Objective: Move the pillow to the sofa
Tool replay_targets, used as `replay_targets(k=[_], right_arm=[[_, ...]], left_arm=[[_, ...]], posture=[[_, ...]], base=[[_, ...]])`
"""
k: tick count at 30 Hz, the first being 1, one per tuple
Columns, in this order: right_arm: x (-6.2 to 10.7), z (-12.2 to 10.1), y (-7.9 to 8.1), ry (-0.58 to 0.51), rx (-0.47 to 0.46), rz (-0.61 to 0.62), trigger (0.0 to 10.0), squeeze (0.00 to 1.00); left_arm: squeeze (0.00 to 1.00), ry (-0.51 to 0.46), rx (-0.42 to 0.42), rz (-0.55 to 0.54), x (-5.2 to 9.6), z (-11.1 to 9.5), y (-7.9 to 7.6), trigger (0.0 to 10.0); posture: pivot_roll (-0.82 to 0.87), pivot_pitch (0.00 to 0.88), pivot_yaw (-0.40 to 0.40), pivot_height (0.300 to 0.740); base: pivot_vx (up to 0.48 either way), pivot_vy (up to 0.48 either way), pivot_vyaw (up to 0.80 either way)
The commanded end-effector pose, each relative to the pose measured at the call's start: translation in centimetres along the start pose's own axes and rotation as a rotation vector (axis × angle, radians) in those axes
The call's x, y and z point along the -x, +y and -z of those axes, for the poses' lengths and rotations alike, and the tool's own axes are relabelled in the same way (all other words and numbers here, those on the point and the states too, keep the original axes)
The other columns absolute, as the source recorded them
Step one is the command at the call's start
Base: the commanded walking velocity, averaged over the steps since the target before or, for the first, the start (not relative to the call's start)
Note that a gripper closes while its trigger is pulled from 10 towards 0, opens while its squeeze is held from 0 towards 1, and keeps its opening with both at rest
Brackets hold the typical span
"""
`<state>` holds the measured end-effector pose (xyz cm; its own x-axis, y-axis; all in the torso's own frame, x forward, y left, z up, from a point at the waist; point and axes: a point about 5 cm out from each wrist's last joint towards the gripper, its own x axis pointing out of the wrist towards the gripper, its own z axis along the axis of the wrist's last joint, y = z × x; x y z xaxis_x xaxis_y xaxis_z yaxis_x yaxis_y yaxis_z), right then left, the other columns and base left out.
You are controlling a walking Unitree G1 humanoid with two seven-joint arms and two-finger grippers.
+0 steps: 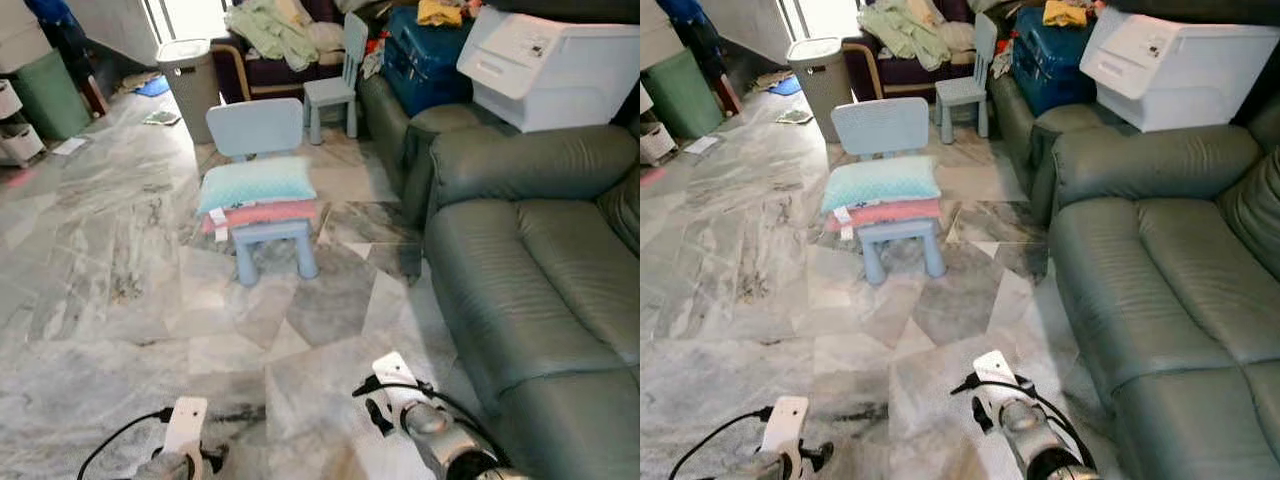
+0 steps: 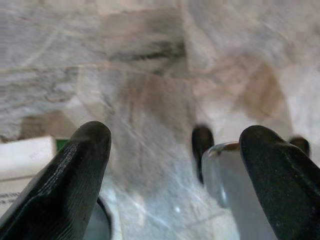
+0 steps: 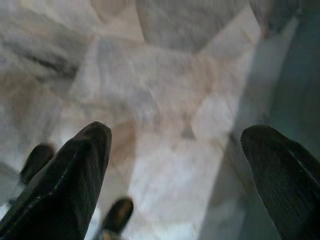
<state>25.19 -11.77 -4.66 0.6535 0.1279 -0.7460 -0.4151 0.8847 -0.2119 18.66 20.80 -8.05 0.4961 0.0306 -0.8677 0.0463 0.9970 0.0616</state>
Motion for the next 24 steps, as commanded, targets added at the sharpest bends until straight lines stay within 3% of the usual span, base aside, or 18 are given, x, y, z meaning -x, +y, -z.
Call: replay_targets(k=[1,9,12,17,24], right_arm=[[-0.2,-1.1,0.8,-0.015,0.000,-0.025,10.0,0.00],[-0.1,-0.3,0.5,-0.005,-0.001,-0.025,10.0,0.00],[0.1,0.7,-0.7,0.010,-0.002,-0.018,10.0,0.00],[0.5,2.5,-1.4,0.036,0.002,-0.013,10.0,0.00],[0.8,4.3,-1.2,0.062,0.004,-0.013,10.0,0.00]], left_arm=[[0.00,0.009,-0.006,-0.029,0.2,0.2,1.0,10.0],[0.00,0.009,-0.010,-0.030,0.2,0.1,1.1,10.0],[0.00,0.010,-0.012,-0.031,0.2,0.1,1.2,10.0],[0.00,0.011,-0.014,-0.031,0.2,0.2,1.2,10.0],[0.00,0.013,-0.016,-0.032,0.2,0.2,1.2,10.0]], posture=[[-0.03,0.000,0.070,0.740],[-0.02,0.000,0.072,0.740],[-0.02,0.000,0.073,0.740],[-0.02,0.000,0.073,0.740],[-0.02,0.000,0.074,0.740]], base=[[0.412,0.244,0.00],[0.412,0.244,0.00],[0.412,0.244,0.00],[0.414,0.146,0.00],[0.414,0.243,0.00]])
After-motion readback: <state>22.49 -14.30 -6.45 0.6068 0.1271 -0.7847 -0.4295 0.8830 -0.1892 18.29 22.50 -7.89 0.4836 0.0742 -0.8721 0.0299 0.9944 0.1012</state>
